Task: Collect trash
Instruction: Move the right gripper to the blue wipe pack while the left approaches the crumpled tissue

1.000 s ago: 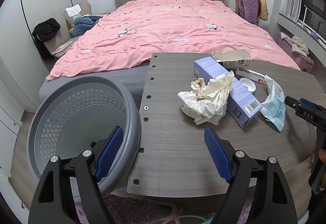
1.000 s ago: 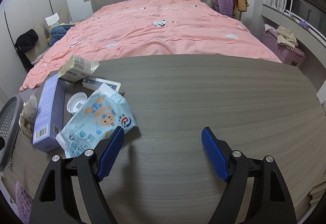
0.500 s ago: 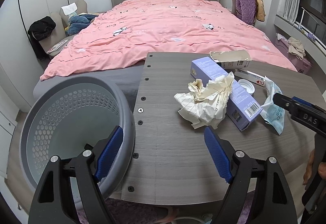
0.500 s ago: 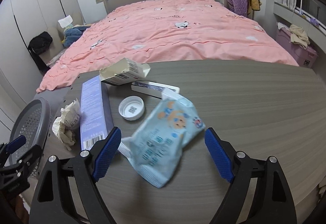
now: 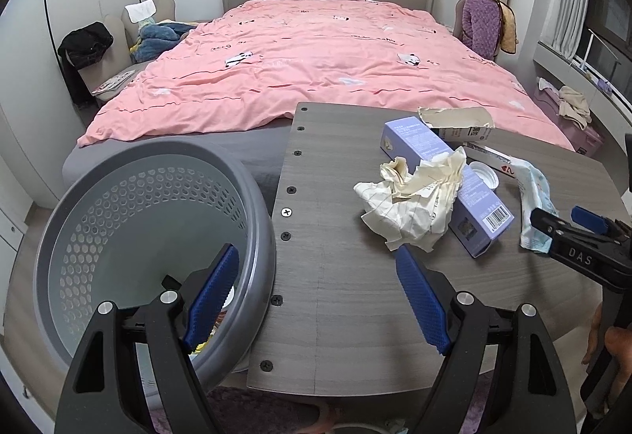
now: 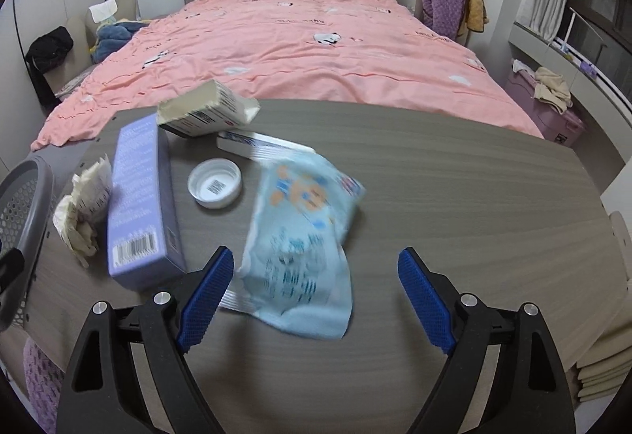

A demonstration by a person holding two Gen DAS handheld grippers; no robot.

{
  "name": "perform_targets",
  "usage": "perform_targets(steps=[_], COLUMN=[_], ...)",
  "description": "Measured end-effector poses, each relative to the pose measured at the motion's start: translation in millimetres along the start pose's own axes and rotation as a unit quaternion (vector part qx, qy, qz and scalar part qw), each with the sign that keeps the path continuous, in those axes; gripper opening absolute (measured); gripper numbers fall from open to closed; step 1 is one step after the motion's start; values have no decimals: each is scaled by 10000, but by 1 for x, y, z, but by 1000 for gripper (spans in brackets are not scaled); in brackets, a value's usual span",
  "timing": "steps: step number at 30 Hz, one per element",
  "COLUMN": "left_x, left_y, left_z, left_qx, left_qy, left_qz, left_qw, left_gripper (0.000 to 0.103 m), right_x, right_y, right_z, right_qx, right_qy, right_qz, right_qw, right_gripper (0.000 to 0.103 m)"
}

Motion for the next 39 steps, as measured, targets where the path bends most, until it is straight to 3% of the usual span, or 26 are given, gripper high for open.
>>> perform_targets(steps=[3, 8, 17, 23, 31, 39], left_x=[2, 5, 7, 10, 16, 19], left_y=[-1, -1, -5, -5, -5, -1], left_z=[0, -2, 0, 1, 2, 0], left_qx=[15, -20, 26, -5, -64, -214], left_qy=[32, 53, 91, 108, 111, -8], left_qz=[-21, -35, 86, 122, 71, -87], left_qw=[10000, 10000, 9999, 9999, 9999, 9997], left_gripper=[78, 78, 78, 78, 78, 78], right_x=[13, 15, 1, -6, -4, -14], right_y=[-1, -5, 4, 12, 29, 38], right_z=[-9, -7, 10, 22, 33, 27], right_qx=[-75, 19, 131, 201, -46, -137], right_qy=[96, 189, -393, -1092, -1310, -1618], right_qz=[24, 481, 771, 1069, 1670, 1774], right_qw=[9999, 9987, 9962, 9881, 9772, 9707], right_gripper=[84, 84, 84, 89, 89, 77])
Point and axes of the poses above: each gripper's, at about its wrist camera, not at the fingertips, and y roughly the way its jaws point, x to its right, z to its top, the point moved 8 cm from there along y, roughly the way its jaws point, and after that the axes turned 8 degrees about -z, right-handed, at the moved point
